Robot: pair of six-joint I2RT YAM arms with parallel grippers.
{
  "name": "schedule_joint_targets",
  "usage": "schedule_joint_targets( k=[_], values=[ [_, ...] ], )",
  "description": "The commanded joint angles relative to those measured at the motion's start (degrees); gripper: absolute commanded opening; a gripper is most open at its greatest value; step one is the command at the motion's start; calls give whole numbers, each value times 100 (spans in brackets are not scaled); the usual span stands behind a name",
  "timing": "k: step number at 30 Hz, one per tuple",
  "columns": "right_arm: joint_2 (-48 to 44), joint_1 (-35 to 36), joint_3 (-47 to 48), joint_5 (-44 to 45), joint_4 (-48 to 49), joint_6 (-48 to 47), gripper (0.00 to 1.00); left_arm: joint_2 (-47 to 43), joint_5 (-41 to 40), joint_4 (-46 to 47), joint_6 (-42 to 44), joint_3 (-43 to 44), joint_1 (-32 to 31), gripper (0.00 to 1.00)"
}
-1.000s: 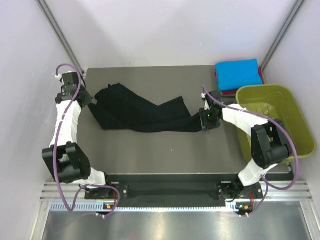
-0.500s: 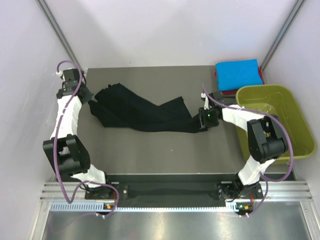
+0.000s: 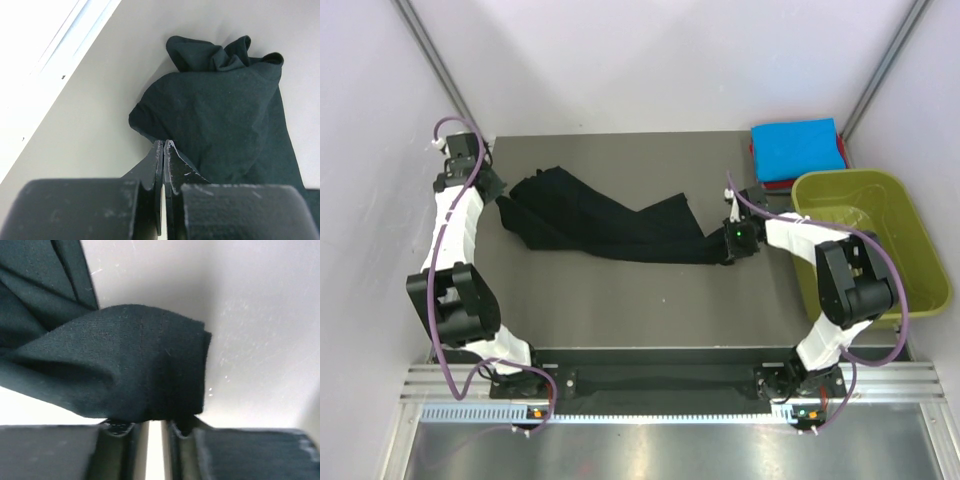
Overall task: Fold and stack the t-shirts
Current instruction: Flatten the tshirt out
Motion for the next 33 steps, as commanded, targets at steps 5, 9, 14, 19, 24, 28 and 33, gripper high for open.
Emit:
schedule_joint_targets(
  k=[5,9,14,19,24,28,33],
  values=[
    [-1574,512,-239,616,-1130,868,11,-705,-528,-41,15,75,-27,0],
    [-1851,628,-275,950,-1343,1230,17,-1041,-660,144,-3,-128,-27,0],
    [-1044,557,-116,1154,-1142,1186,36,-681,-380,-5,6,-128,-27,0],
    [-769,557,33,1347,-1220,1335,46,-777,-186,214,-3,-471,-19,0],
    [-1156,557,-186,1320,-992,1485,41,-777,-151,312,6,-594,-36,0],
    [-1121,557,-414,1232,-755,1686,34,-689,-36,312,-11,-577,-36,0],
    [-1139,557,-617,1294,-464,2292,36,-742,60,329,-55,-612,-36,0]
  ],
)
